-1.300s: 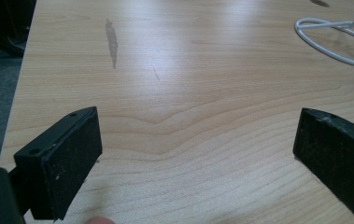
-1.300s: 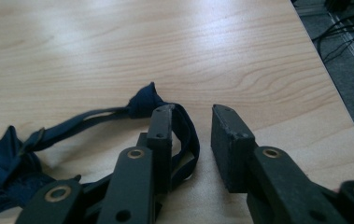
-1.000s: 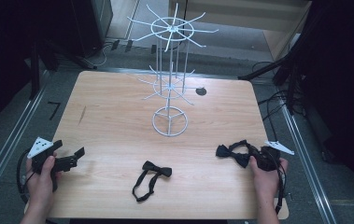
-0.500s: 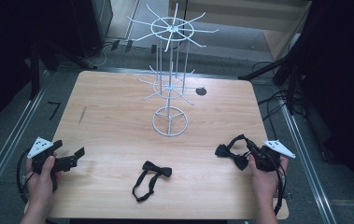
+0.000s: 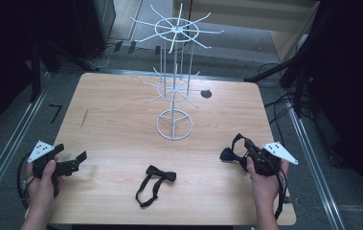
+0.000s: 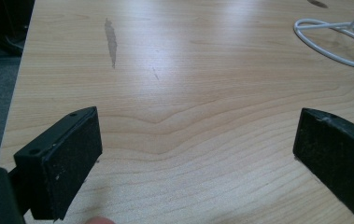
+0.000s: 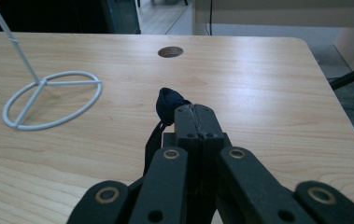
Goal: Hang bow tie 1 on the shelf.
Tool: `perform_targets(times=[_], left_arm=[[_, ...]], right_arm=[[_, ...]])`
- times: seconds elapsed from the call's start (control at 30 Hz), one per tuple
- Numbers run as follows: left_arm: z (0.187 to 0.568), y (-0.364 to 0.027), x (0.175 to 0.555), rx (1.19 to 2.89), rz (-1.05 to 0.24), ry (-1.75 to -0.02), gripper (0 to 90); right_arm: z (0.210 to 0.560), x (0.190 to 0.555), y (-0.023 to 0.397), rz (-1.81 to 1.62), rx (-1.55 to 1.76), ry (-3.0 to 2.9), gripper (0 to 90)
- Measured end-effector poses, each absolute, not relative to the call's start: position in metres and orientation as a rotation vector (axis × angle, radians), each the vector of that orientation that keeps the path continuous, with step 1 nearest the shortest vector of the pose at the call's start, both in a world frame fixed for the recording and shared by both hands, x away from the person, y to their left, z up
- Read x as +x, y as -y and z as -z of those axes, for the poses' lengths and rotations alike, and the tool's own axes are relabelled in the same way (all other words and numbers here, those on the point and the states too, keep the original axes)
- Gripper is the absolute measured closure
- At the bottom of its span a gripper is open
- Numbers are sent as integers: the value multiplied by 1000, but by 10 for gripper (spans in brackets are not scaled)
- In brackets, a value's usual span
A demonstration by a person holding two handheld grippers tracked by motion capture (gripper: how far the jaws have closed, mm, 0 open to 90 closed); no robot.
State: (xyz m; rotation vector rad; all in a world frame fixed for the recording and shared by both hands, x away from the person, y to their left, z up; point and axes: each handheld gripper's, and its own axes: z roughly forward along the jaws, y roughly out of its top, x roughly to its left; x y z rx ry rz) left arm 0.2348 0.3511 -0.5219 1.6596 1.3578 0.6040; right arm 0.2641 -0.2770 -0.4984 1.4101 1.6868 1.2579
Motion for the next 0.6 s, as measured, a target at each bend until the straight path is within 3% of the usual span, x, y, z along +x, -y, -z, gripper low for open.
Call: perform_targets(times=[0.6], left_arm=[[522,-351,235,1661,-600,-1357,17]], right_arm=[[480,258,240,-1324,1285,-1709,900]])
